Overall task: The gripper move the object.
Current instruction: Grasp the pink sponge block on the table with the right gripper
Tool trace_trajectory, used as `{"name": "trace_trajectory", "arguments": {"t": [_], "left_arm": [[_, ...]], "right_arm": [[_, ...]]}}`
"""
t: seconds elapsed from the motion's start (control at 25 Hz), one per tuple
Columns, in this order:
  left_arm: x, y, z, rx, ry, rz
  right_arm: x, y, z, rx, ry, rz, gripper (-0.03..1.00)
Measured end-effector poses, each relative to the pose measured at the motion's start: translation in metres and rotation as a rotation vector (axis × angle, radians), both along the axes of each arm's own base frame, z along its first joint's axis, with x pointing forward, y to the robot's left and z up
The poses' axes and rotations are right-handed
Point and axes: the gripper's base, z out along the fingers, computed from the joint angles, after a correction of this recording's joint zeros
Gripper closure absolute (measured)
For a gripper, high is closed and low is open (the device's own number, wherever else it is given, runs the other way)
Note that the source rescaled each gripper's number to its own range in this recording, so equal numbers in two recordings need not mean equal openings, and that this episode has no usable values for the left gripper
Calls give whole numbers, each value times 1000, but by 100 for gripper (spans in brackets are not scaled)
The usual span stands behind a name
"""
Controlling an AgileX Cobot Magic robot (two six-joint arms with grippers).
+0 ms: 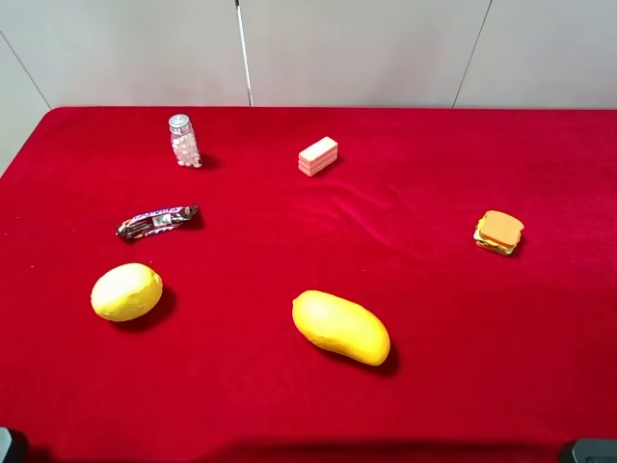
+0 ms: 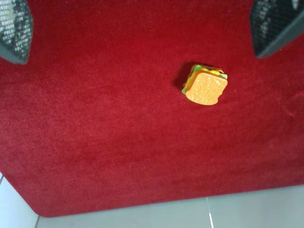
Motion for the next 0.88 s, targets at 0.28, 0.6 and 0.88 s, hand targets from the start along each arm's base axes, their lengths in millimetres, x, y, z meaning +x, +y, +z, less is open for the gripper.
{"name": "trace_trajectory", "arguments": {"t": [0.28,0.6,0.88], "left_arm": [[0,0,0,0,0,0],[0,0,0,0,0,0],[0,0,0,0,0,0]], "right_arm": [[0,0,0,0,0,0,-3],[0,1,0,6,-2,4,-3],[0,1,0,6,-4,4,-3]]}}
